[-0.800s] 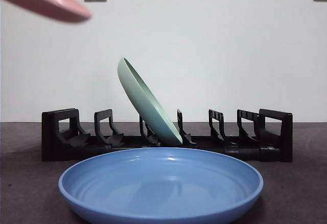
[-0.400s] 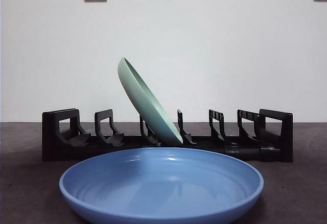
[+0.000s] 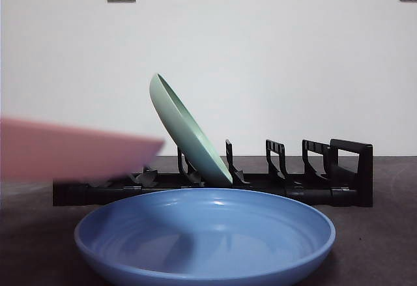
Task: Place the plate
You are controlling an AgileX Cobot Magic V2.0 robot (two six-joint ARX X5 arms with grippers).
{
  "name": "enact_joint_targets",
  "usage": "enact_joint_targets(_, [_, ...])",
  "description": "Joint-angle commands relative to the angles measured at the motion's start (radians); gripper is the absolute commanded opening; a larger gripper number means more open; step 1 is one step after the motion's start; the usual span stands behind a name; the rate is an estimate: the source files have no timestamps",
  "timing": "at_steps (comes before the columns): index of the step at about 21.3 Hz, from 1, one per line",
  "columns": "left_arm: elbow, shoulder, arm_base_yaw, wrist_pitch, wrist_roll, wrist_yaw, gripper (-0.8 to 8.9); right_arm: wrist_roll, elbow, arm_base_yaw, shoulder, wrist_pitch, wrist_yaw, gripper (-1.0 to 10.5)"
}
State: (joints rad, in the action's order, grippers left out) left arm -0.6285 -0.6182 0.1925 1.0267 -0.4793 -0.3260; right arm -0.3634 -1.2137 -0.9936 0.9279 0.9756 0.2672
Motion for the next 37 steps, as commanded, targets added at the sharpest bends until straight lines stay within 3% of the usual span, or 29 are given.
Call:
enact_joint_targets(1, [0.019,-0.017,0.031,-0.087,-0.073,-0.012,0.16,-0.001,-0.015,-0.009,-0.006,-0.011,0.008,3.1])
enact_joint_targets(11, [0.037,-0.18,0.207,-0.264,-0.144,0.079,0.16,-0.021,-0.015,-0.009,-0.016,-0.01,0.022,3.1])
enact_joint_targets(21, [0.036,-0.451,0.451,-0.566,-0.291,0.144,0.16,-0.021,-0.015,-0.009,-0.016,-0.005,0.022,3.1])
enact_joint_targets(27, [0.021,-0.576,0.503,-0.682,-0.287,0.195,0.16,-0.022,-0.015,-0.009,-0.016,0.006,0.021,3.1])
enact_joint_targets(33, [-0.041,-0.659,0.515,-0.686,-0.212,0.256,0.17,-0.039,-0.015,-0.009,-0.016,0.006,0.021,3.1])
enact_joint_targets(37, [-0.048,-0.659,0.515,-0.679,-0.209,0.256,1.62,-0.046,-0.015,-0.009,-0.016,0.006,0.021,3.1])
